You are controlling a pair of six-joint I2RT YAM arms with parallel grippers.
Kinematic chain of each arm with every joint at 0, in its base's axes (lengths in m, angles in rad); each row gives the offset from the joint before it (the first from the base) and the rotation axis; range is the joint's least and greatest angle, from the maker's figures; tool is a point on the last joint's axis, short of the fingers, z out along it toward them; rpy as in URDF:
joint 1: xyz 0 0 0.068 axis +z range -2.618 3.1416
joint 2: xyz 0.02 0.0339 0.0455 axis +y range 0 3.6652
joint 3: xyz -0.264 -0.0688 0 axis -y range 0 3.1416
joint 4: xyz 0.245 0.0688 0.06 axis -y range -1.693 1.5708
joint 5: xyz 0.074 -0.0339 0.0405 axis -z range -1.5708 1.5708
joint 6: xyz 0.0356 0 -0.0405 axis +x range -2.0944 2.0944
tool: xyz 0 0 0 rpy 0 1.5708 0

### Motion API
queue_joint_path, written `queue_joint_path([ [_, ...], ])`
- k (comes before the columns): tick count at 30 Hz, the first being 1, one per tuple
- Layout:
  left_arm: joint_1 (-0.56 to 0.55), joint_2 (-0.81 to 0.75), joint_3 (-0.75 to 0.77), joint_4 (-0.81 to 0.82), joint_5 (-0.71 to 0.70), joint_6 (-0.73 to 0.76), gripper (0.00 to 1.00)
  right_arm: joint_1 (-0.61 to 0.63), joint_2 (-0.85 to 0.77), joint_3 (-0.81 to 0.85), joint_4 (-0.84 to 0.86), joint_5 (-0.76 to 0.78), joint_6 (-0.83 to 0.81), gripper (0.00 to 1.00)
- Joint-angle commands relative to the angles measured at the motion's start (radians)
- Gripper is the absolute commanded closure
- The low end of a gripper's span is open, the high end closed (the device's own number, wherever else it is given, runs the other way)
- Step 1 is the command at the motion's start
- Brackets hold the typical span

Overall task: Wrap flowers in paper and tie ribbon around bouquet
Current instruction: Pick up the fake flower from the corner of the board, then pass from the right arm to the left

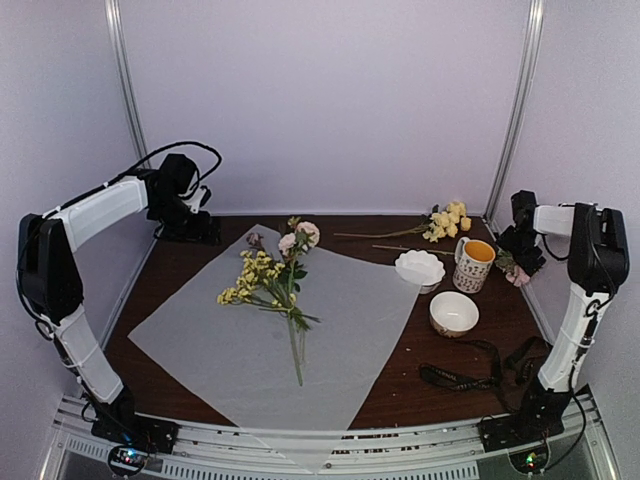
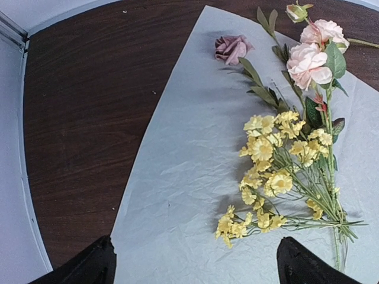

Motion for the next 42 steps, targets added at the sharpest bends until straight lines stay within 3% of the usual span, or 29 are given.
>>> queue_joint_path([
  [1, 0.003, 0.013, 0.005, 0.007, -0.03, 0.025, 0.02, -0.011, 0.059, 0.064, -0.017, 0.004, 0.097, 0.0],
  [5, 0.003, 0.023, 0.011, 0.005, -0.032, 0.029, 0.02, -0.035, 0.086, 0.095, -0.019, -0.043, 0.11, 0.01],
  [9, 0.003, 0.026, 0.014, 0.006, -0.029, 0.035, 0.02, -0.049, 0.084, 0.092, -0.016, -0.098, 0.104, 0.12],
  [11, 0.003, 0.026, 0.018, 0.005, -0.03, 0.041, 0.02, -0.052, 0.071, 0.068, 0.009, -0.125, 0.099, 0.31],
  [15, 0.003, 0.022, 0.026, 0.005, -0.032, 0.052, 0.02, -0.076, 0.045, 0.001, 0.119, -0.217, 0.091, 0.9],
  [16, 0.003, 0.021, 0.028, 0.005, -0.035, 0.054, 0.02, -0.084, 0.041, -0.01, 0.141, -0.243, 0.089, 1.0],
  [19, 0.003, 0.013, 0.027, 0.005, -0.033, 0.059, 0.02, -0.098, 0.02, -0.027, 0.161, -0.267, 0.072, 1.0],
  [27, 0.003, 0.008, 0.032, 0.005, -0.034, 0.06, 0.02, -0.053, -0.177, 0.07, 0.188, -0.144, -0.126, 1.0],
  [33, 0.003, -0.006, 0.033, 0.006, -0.041, 0.063, 0.02, 0.085, -0.32, 0.24, 0.234, -0.092, -0.328, 1.0],
  [42, 0.003, -0.171, -0.042, 0.131, 0.059, 0.096, 0.03, 0.385, -0.508, 0.292, 0.402, -0.033, -0.667, 1.0],
])
